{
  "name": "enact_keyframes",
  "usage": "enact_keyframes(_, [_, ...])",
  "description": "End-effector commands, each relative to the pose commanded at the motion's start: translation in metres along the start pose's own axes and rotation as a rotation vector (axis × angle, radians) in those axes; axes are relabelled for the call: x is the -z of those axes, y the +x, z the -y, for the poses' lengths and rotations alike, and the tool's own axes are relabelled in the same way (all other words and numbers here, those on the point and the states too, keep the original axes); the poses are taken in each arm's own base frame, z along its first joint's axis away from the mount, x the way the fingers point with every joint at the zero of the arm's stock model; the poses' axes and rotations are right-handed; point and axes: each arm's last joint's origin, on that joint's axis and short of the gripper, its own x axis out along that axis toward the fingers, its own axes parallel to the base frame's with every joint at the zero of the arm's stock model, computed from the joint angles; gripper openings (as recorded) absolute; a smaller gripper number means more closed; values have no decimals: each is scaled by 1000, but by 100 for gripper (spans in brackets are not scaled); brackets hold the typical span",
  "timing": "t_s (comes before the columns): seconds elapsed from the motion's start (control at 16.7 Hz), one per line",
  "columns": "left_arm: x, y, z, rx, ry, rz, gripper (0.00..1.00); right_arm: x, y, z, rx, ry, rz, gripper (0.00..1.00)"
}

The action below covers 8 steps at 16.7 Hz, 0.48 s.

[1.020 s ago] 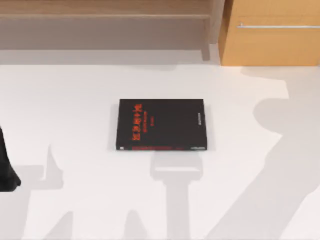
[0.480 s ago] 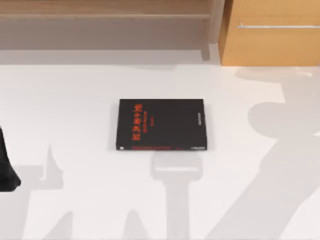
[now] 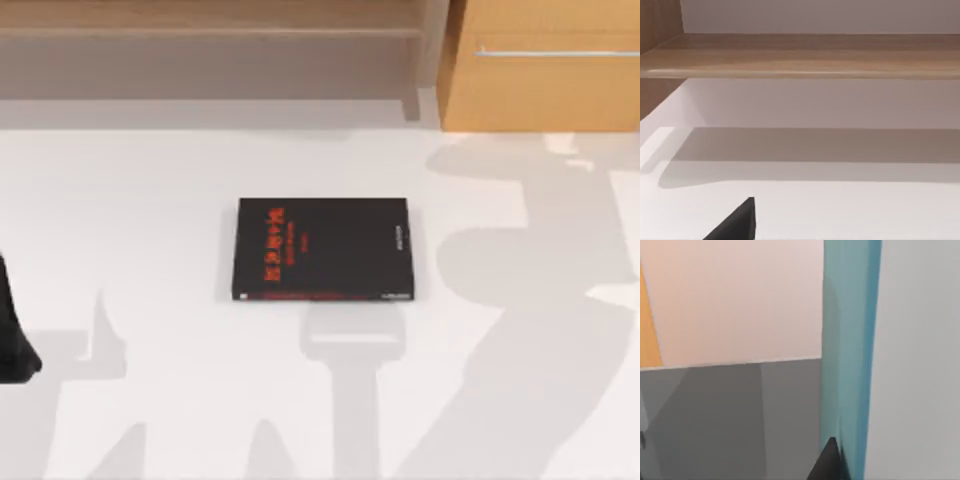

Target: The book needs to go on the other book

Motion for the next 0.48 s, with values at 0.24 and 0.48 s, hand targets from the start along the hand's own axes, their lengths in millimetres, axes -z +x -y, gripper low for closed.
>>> enact_keyframes(0.24, [0, 0, 0, 0, 0, 0, 100, -39, -38, -32, 107, 152, 12, 0])
enact_keyframes(0.48, [0, 0, 0, 0, 0, 0, 100, -62, -84, -77, 216, 380, 15, 0])
